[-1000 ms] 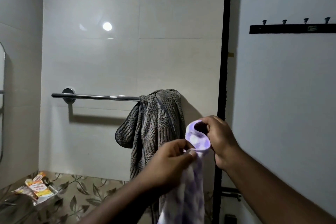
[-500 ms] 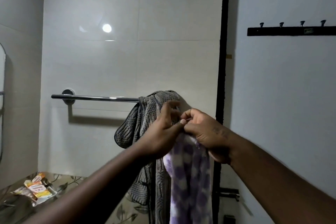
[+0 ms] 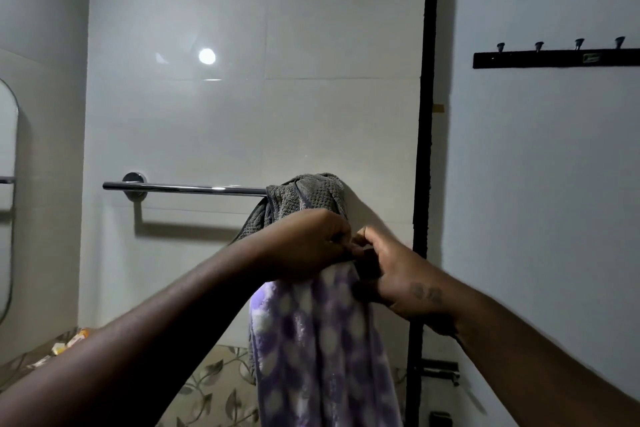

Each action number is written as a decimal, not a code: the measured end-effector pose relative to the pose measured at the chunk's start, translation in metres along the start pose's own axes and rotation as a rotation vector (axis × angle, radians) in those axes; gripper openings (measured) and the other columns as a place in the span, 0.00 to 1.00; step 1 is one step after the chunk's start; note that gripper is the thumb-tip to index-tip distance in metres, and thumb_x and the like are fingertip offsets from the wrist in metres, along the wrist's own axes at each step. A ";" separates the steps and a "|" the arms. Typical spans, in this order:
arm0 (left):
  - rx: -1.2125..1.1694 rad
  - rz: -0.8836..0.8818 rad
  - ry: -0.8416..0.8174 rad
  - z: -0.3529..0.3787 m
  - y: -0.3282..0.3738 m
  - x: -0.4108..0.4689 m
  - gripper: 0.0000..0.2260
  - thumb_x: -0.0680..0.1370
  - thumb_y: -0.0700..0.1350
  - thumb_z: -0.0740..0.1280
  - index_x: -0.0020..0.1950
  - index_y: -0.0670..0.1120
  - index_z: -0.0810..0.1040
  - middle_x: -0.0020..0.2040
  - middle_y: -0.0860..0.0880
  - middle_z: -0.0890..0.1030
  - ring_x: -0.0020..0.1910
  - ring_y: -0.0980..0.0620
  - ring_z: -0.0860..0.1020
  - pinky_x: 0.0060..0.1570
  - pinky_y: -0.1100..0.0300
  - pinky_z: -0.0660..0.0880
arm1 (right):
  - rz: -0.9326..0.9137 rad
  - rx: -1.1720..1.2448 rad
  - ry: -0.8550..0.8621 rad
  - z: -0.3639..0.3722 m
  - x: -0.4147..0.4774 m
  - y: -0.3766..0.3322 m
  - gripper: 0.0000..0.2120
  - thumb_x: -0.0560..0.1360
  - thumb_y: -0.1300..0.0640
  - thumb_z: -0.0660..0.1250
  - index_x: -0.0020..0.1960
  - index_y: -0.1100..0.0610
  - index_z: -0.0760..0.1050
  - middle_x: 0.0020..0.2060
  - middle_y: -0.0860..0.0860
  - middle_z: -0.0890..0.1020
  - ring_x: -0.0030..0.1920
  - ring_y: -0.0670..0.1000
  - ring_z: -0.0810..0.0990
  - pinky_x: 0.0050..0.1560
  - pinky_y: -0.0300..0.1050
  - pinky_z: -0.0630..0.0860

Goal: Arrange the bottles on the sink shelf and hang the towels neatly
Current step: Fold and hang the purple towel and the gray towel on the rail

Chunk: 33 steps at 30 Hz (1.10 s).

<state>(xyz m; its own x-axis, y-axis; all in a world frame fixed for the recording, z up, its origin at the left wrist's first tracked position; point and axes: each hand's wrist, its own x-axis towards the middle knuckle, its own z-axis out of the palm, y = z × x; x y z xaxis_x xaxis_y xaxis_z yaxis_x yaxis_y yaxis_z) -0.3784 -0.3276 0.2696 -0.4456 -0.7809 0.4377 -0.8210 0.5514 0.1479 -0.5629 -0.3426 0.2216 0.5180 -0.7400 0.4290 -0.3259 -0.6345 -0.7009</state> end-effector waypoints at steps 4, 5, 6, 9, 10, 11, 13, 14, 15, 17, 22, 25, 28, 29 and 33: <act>0.028 0.008 0.183 -0.001 0.000 -0.002 0.17 0.80 0.56 0.69 0.39 0.45 0.75 0.34 0.47 0.78 0.36 0.47 0.75 0.36 0.55 0.70 | 0.135 -0.110 0.138 0.016 0.001 0.031 0.09 0.74 0.68 0.69 0.45 0.55 0.77 0.44 0.56 0.82 0.52 0.63 0.83 0.57 0.65 0.78; 0.015 0.000 0.206 -0.004 -0.003 -0.003 0.17 0.80 0.56 0.69 0.37 0.47 0.74 0.33 0.49 0.76 0.35 0.48 0.73 0.35 0.56 0.68 | 0.172 -0.165 0.222 0.015 -0.001 0.039 0.05 0.73 0.63 0.70 0.42 0.54 0.78 0.42 0.54 0.83 0.50 0.62 0.84 0.54 0.63 0.79; -0.006 -0.016 0.210 -0.007 -0.006 -0.004 0.17 0.80 0.56 0.69 0.35 0.49 0.72 0.32 0.50 0.75 0.34 0.50 0.72 0.35 0.57 0.67 | 0.189 -0.277 0.299 0.013 -0.005 0.045 0.02 0.71 0.57 0.70 0.40 0.53 0.77 0.39 0.51 0.84 0.46 0.59 0.84 0.50 0.60 0.81; -0.102 -0.029 0.149 -0.013 -0.015 -0.007 0.18 0.80 0.55 0.69 0.33 0.50 0.73 0.32 0.51 0.74 0.33 0.54 0.70 0.36 0.56 0.67 | 0.259 -0.583 0.435 0.008 -0.013 0.055 0.10 0.72 0.45 0.66 0.38 0.51 0.73 0.33 0.48 0.81 0.36 0.49 0.80 0.38 0.47 0.76; -0.110 -0.025 0.130 -0.013 -0.016 -0.008 0.18 0.80 0.54 0.70 0.34 0.49 0.73 0.32 0.50 0.74 0.33 0.54 0.69 0.36 0.56 0.68 | 0.263 -0.564 0.442 0.009 -0.011 0.057 0.12 0.73 0.45 0.66 0.37 0.52 0.73 0.32 0.48 0.80 0.35 0.49 0.79 0.35 0.46 0.73; -0.103 -0.023 0.113 -0.014 -0.016 -0.008 0.17 0.80 0.55 0.70 0.35 0.48 0.74 0.33 0.47 0.75 0.33 0.54 0.70 0.36 0.56 0.69 | 0.268 -0.451 0.432 0.011 -0.009 0.057 0.13 0.75 0.46 0.68 0.37 0.53 0.72 0.31 0.50 0.81 0.34 0.51 0.78 0.35 0.46 0.70; -0.053 -0.035 0.052 -0.018 -0.018 -0.009 0.15 0.79 0.55 0.71 0.36 0.49 0.76 0.33 0.50 0.77 0.33 0.56 0.71 0.36 0.58 0.69 | 0.283 -0.046 0.431 0.018 -0.002 0.060 0.13 0.77 0.55 0.68 0.35 0.55 0.72 0.32 0.56 0.79 0.34 0.54 0.74 0.38 0.49 0.67; -0.005 -0.050 0.000 -0.022 -0.021 -0.011 0.14 0.79 0.54 0.72 0.36 0.51 0.75 0.32 0.52 0.76 0.33 0.58 0.71 0.35 0.59 0.68 | 0.308 0.142 0.440 0.020 -0.001 0.061 0.12 0.79 0.59 0.65 0.37 0.57 0.73 0.33 0.60 0.77 0.36 0.54 0.72 0.39 0.50 0.65; 0.051 -0.070 -0.056 -0.026 -0.024 -0.013 0.14 0.79 0.53 0.72 0.35 0.53 0.75 0.33 0.53 0.76 0.33 0.58 0.71 0.34 0.60 0.68 | 0.322 0.295 0.441 0.020 -0.002 0.061 0.11 0.80 0.62 0.61 0.39 0.57 0.73 0.35 0.61 0.75 0.37 0.55 0.71 0.38 0.49 0.65; 0.132 -0.132 -0.110 -0.031 -0.035 -0.018 0.13 0.80 0.51 0.70 0.37 0.53 0.73 0.36 0.51 0.77 0.37 0.54 0.73 0.38 0.58 0.69 | 0.293 0.520 0.389 0.017 -0.007 0.056 0.11 0.80 0.65 0.57 0.42 0.59 0.75 0.36 0.62 0.76 0.36 0.55 0.73 0.34 0.45 0.69; 0.036 -0.225 0.301 -0.023 -0.054 -0.027 0.11 0.82 0.49 0.68 0.41 0.48 0.77 0.38 0.48 0.78 0.42 0.47 0.77 0.42 0.55 0.70 | 0.177 0.422 0.067 0.006 -0.015 0.047 0.13 0.82 0.60 0.61 0.56 0.71 0.77 0.47 0.65 0.81 0.45 0.58 0.77 0.43 0.48 0.75; 0.096 -0.208 0.503 -0.016 -0.058 -0.029 0.11 0.82 0.49 0.67 0.40 0.49 0.74 0.36 0.50 0.79 0.44 0.42 0.80 0.38 0.52 0.71 | 0.175 0.411 -0.086 0.008 -0.024 0.052 0.17 0.80 0.55 0.64 0.57 0.67 0.81 0.51 0.64 0.85 0.48 0.59 0.81 0.48 0.49 0.80; -0.023 -0.290 0.615 -0.004 -0.062 -0.028 0.12 0.83 0.45 0.64 0.39 0.46 0.71 0.35 0.48 0.77 0.40 0.41 0.77 0.37 0.50 0.71 | 0.173 0.559 0.039 0.015 -0.027 0.058 0.19 0.76 0.54 0.68 0.58 0.68 0.80 0.53 0.67 0.85 0.50 0.62 0.83 0.53 0.54 0.81; -0.171 -0.309 0.601 0.004 -0.059 -0.026 0.12 0.83 0.42 0.63 0.39 0.45 0.71 0.33 0.47 0.76 0.36 0.43 0.75 0.37 0.50 0.71 | 0.172 0.613 0.115 0.019 -0.024 0.060 0.20 0.76 0.53 0.69 0.58 0.69 0.79 0.53 0.68 0.85 0.50 0.63 0.83 0.54 0.57 0.81; -0.740 -0.267 0.341 0.051 -0.029 -0.023 0.05 0.83 0.35 0.61 0.50 0.43 0.75 0.38 0.46 0.81 0.35 0.51 0.74 0.34 0.56 0.68 | 0.033 0.549 0.243 0.038 -0.004 0.040 0.16 0.77 0.50 0.70 0.50 0.64 0.81 0.49 0.66 0.86 0.46 0.57 0.82 0.52 0.56 0.78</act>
<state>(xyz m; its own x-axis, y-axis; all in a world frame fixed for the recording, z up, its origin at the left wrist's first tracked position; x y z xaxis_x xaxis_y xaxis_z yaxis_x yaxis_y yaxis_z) -0.3629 -0.3410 0.2098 -0.0414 -0.8462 0.5313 -0.3856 0.5041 0.7728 -0.5478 -0.3567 0.1705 0.2981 -0.8281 0.4747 0.1506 -0.4503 -0.8801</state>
